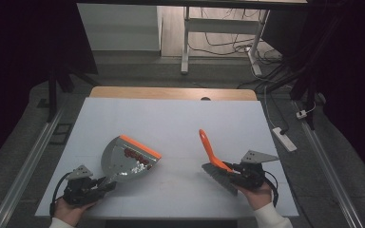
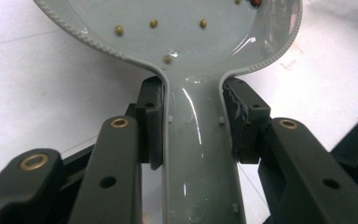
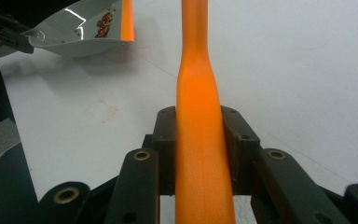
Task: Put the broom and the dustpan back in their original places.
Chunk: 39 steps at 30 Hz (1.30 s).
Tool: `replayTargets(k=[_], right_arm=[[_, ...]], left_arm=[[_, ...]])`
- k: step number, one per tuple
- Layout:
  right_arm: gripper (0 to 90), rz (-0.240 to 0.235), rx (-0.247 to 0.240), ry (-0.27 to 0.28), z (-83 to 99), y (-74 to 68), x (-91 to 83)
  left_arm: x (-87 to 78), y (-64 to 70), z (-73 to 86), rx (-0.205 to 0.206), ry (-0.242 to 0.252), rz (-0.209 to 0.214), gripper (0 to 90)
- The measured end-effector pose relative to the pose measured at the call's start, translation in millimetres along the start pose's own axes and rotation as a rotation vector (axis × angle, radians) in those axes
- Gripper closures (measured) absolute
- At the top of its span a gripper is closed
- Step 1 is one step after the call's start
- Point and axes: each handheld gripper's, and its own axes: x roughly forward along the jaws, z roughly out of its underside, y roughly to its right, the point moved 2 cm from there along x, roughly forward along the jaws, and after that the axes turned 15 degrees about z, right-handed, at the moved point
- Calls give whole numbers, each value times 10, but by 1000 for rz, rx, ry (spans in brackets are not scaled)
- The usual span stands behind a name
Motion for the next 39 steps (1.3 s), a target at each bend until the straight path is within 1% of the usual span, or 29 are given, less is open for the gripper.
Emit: replayTargets(k=[2,7,11,17,20,24,28,31,33,34,36,37,39], right_arm=[[705,0,8,-4,5,13,1],[704,6,31,-10,24,51,-13],[705,11,38,-14,41,76,-27],[704,17,52,-23,56,111,-47],[705,17,65,-33,58,128,-52],[704,15,71,-43,63,139,-47],[704,16,78,-67,85,167,-14],[704,32,87,-102,113,197,34],[704,56,77,-120,131,211,57],[704,68,68,-119,133,221,64],[704,75,79,-121,133,246,73],[702,84,77,-117,136,256,83],[691,114,62,-122,135,273,94]], left_arm=[[7,10,14,-10,8,-23,616],[32,31,52,-41,24,-65,616],[54,24,69,-73,28,-94,616],[80,25,81,-130,57,-165,616],[109,12,71,-159,70,-191,616],[135,9,47,-157,97,-220,616],[177,-23,20,-171,99,-247,616],[215,-59,10,-183,99,-265,616],[237,-82,5,-197,99,-276,616],[248,-91,2,-200,98,-279,616],[266,-105,-5,-202,95,-287,615],[275,-111,-9,-204,95,-288,615],[291,-123,-16,-209,95,-292,615]])
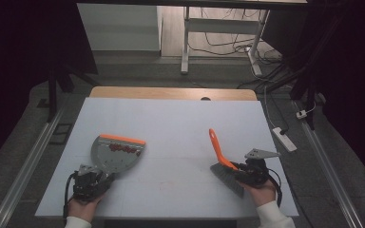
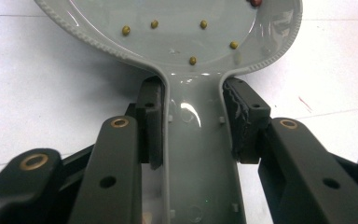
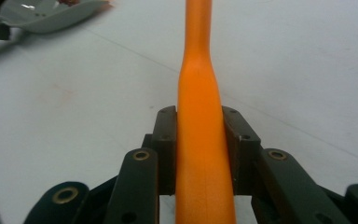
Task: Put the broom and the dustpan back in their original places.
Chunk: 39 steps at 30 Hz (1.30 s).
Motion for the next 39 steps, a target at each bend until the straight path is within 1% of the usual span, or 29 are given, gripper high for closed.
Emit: replayTargets(k=[2,3,6,12,17,20,22,23,24,26,27,34,35,36,37,38,39], right_arm=[[677,49,-26,-11,-3,16,21],[671,62,-32,-18,-2,28,31],[666,49,-14,-26,1,90,56],[609,71,-19,-61,18,162,126],[590,68,-12,-76,24,203,159],[567,83,-21,-80,23,207,169],[553,95,-24,-85,23,210,174],[546,99,-23,-87,25,214,177],[540,103,-23,-88,26,217,181],[527,111,-22,-93,27,224,188],[522,117,-21,-95,28,225,193],[494,139,-22,-103,37,240,204],[489,148,-25,-102,39,241,204],[490,165,-35,-109,40,241,201],[496,187,-48,-105,43,242,199],[497,194,-50,-97,46,244,191],[499,187,-42,-93,45,249,185]], left_arm=[[22,-7,-6,-9,-4,-6,615],[35,-11,-9,-16,-7,-7,615],[46,-23,-13,-28,-5,5,615],[50,-27,-12,-30,-1,4,612],[51,-30,-10,-26,-1,6,610],[49,-29,-9,-15,3,4,598],[49,-20,-4,-4,-6,9,523],[52,-12,0,0,-12,23,508],[56,-1,2,8,-17,28,503],[61,24,3,24,-22,23,477],[61,30,4,27,-25,27,466],[29,31,10,22,-20,48,464],[24,34,13,26,-21,48,464],[18,37,16,28,-20,48,460],[7,37,18,27,-15,51,457],[-4,35,19,28,-11,51,454],[-19,32,18,33,-6,46,445]])
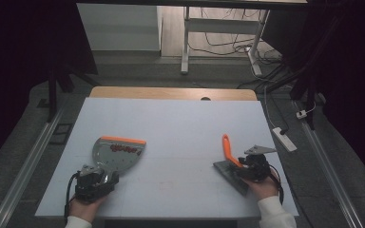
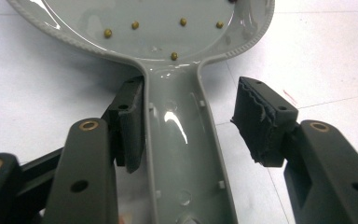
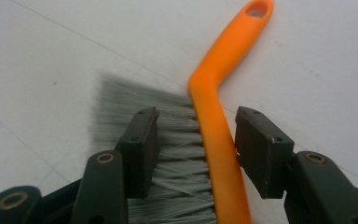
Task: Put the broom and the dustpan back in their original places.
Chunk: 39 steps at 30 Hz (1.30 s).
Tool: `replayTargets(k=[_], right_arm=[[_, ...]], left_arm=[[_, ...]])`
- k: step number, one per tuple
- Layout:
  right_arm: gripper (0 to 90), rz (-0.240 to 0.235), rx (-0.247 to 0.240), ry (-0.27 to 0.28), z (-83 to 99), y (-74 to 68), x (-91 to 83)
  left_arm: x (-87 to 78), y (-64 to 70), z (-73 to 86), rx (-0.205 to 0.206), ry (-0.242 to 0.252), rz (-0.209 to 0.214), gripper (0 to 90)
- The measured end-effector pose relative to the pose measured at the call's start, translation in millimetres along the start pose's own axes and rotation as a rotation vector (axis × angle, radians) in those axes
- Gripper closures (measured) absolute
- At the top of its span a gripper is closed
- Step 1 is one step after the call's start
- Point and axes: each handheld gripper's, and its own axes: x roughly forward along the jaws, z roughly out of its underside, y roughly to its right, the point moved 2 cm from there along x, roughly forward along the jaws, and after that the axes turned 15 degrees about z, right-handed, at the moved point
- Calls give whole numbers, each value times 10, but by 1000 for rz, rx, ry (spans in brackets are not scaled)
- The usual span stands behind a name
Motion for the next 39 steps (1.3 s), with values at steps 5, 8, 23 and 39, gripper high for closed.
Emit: replayTargets(k=[5,8,23,39], right_arm=[[489,-4,1,11,-2,-6,-17],[487,-5,-1,26,-12,-9,-39],[488,-118,-101,125,-56,-233,-165],[484,-190,-149,166,-4,-348,-160]], left_arm=[[-111,-2,-15,26,30,-22,422],[-185,25,-25,55,49,-21,417],[-117,246,-206,304,-33,151,418],[67,210,-358,371,-109,254,410]])
